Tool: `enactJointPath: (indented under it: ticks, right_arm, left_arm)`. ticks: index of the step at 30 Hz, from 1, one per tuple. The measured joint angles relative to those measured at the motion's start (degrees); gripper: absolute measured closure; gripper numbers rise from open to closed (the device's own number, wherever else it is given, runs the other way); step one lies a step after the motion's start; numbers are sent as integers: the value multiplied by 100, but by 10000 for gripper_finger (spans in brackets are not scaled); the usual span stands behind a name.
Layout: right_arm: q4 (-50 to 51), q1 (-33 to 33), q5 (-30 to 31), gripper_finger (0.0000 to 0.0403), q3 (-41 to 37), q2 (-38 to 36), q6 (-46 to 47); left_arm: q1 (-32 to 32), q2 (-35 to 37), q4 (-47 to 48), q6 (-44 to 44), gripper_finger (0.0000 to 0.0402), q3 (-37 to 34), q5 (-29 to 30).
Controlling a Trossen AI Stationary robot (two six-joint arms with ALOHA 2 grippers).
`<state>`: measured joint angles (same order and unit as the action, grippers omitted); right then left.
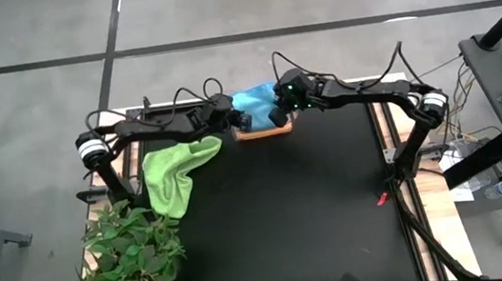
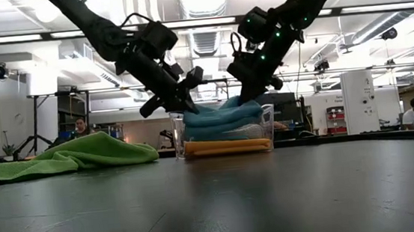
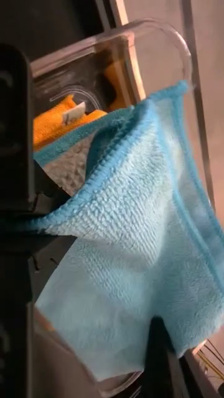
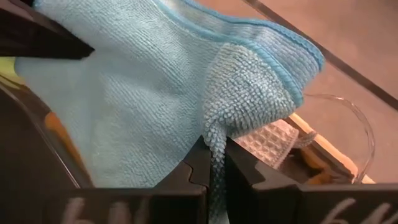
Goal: Fold microfiber towels
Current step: Put the blue microfiber cloth into the transparent bin
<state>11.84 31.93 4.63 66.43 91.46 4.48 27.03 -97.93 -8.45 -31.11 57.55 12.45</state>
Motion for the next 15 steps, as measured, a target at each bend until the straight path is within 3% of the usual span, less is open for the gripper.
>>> enactJointPath:
  ticks: [10,15]
  right_arm:
    - [80,28,186,387,-2,36,-6]
    - [90,36,192,349,-4,15,-3]
  left_arm:
    - [61,-53,0,-11,394,78,-151]
    - [66,-53,52,-17,360,80,-160]
